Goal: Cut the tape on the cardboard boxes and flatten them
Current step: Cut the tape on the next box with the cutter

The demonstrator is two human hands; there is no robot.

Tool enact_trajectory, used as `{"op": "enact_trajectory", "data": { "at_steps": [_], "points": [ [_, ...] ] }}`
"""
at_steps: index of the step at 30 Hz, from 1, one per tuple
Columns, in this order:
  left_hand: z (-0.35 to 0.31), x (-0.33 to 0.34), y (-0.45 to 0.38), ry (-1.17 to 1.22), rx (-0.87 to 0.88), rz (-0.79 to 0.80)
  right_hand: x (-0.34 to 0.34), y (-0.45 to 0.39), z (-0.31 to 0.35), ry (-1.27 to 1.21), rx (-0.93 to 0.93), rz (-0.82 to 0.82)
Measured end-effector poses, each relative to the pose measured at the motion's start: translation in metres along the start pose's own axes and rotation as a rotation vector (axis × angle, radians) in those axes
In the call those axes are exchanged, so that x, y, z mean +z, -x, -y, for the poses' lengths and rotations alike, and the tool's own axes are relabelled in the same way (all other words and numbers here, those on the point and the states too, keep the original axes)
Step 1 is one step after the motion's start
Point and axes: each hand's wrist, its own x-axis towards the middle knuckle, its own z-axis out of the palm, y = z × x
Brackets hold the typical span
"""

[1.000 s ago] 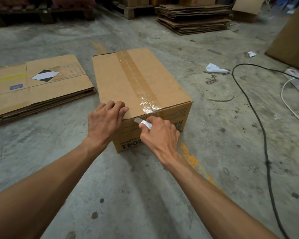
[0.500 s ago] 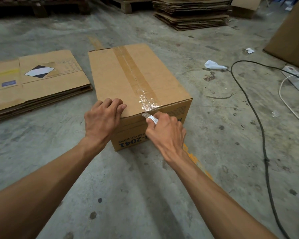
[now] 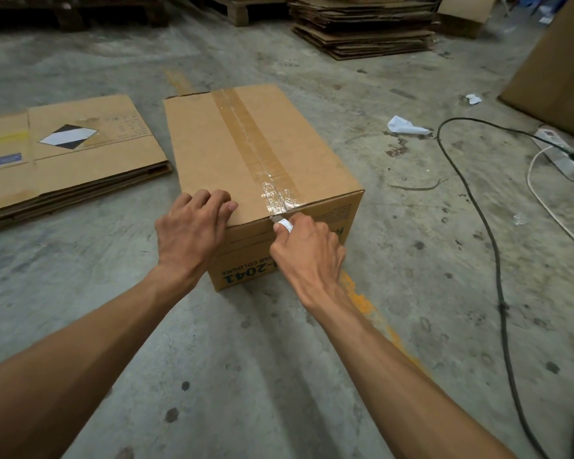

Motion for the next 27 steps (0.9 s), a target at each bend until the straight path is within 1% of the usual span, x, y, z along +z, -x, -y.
{"op": "enact_trajectory", "data": {
  "at_steps": [3,7,14,18,23,27],
  "points": [
    [0.002,0.000,0.001,0.002,0.019,0.009,-0.002,-0.005,-0.004,0.005,-0.020,0.009],
    [0.000,0.001,0.000,-0.007,-0.005,0.002,-0.005,-0.009,-0.013,0.006,-0.014,0.017],
    [0.003,0.002,0.002,0.021,0.015,0.000,0.000,-0.010,-0.008,0.001,-0.014,0.000],
    [0.001,0.002,0.002,0.030,-0.011,-0.008,0.003,-0.006,-0.012,-0.006,0.026,-0.057],
    [0.005,0.002,0.002,0.037,0.027,0.006,0.004,-0.011,-0.008,-0.065,0.069,-0.043],
    [0.003,0.004,0.001,0.028,0.010,-0.007,0.005,-0.009,-0.015,-0.029,0.084,-0.094]
  ]
}}
